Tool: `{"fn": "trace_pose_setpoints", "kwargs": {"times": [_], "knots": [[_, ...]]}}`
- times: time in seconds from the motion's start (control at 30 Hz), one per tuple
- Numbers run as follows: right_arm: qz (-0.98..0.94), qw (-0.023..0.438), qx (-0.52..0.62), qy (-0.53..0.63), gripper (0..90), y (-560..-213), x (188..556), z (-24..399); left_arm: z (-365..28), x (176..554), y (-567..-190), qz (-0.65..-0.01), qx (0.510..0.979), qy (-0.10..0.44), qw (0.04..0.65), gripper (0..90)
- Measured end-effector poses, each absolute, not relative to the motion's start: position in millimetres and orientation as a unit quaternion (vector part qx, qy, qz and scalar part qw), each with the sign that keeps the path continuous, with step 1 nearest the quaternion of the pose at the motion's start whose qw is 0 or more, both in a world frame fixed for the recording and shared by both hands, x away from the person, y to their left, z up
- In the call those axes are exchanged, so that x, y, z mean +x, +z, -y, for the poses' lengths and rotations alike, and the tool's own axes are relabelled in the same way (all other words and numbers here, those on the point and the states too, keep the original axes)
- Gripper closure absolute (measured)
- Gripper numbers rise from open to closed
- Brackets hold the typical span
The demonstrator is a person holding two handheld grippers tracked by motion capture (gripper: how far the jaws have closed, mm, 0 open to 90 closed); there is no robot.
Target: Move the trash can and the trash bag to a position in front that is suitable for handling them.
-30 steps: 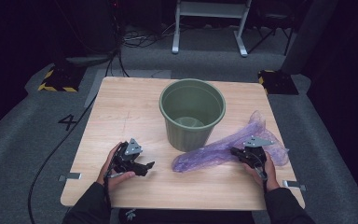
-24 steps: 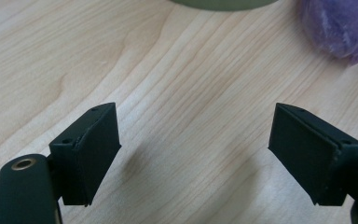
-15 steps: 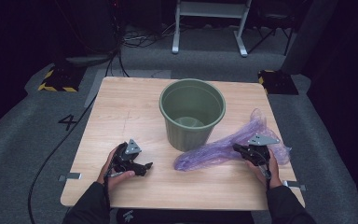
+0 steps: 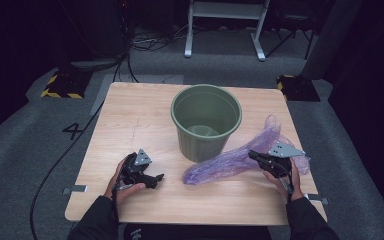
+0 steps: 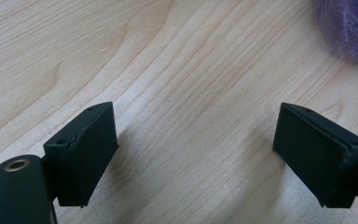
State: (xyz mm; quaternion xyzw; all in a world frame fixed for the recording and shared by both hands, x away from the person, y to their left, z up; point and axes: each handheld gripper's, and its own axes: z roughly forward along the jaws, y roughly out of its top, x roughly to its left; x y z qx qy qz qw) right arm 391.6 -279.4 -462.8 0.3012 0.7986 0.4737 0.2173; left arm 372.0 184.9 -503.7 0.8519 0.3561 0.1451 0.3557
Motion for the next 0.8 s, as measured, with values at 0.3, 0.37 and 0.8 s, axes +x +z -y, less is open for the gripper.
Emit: {"fn": "trace_pose_setpoints", "kwargs": {"times": [0.3, 0.37, 0.8], "knots": [[-0.785, 0.224, 0.300, 0.493, 90.0, -454, 390, 287, -185, 372, -504, -0.356, 0.852, 0.145, 0.356, 13.0], [-0.782, 0.225, 0.302, 0.496, 90.0, -452, 390, 288, -185, 372, -504, -0.356, 0.852, 0.146, 0.356, 13.0], [-0.774, 0.220, 0.300, 0.512, 90.0, -447, 388, 290, -185, 372, -504, -0.356, 0.852, 0.145, 0.356, 13.0]]}}
